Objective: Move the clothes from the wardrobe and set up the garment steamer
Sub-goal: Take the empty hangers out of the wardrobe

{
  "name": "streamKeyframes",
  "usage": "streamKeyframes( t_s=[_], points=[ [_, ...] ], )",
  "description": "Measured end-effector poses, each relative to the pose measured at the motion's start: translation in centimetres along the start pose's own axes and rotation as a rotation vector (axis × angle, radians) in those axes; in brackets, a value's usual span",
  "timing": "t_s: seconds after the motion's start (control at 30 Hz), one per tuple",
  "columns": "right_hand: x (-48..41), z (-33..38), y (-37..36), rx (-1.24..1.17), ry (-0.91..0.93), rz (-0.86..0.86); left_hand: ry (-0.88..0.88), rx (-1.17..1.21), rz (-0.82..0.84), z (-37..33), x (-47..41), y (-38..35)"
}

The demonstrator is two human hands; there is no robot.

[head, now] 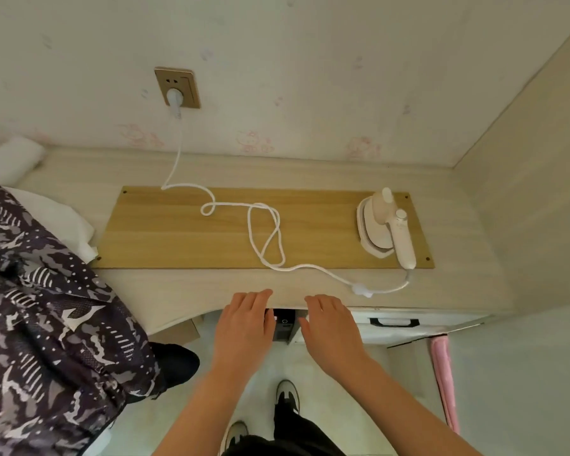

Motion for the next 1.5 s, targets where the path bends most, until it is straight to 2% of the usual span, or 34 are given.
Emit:
streamKeyframes(
  t_s=[0.2,0.63,1.1,1.5],
  points=[
    [6.4,0.2,-1.7,-0.025,-0.117,-0.009,-0.148,-0.047,0.054,-1.5,4.7,-0.4],
    [22.5,3.3,-4.4,0.007,-0.419,-0.2,-0.429,-0.065,0.174,-4.0,15.9,1.1],
    [43.4,-3.2,-6.4,-0.078,-0.763,-0.335,-0.787,0.012,0.341,-18.1,29.1,-3.1],
    [63.5,-12.9,-7.2,0.015,-0.905,-0.358,-0.815,0.077,0.368,-33.9,43.5,-8.5]
  ],
)
Point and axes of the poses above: each hand's wrist, its own x-axis away from the middle knuckle, its own y-axis out of the back of the hand, z = x × y, the point moved 5 cm from there along -x, towards the middle knuckle, and after that the axes turned 1 degree about x, right-handed, at the moved point
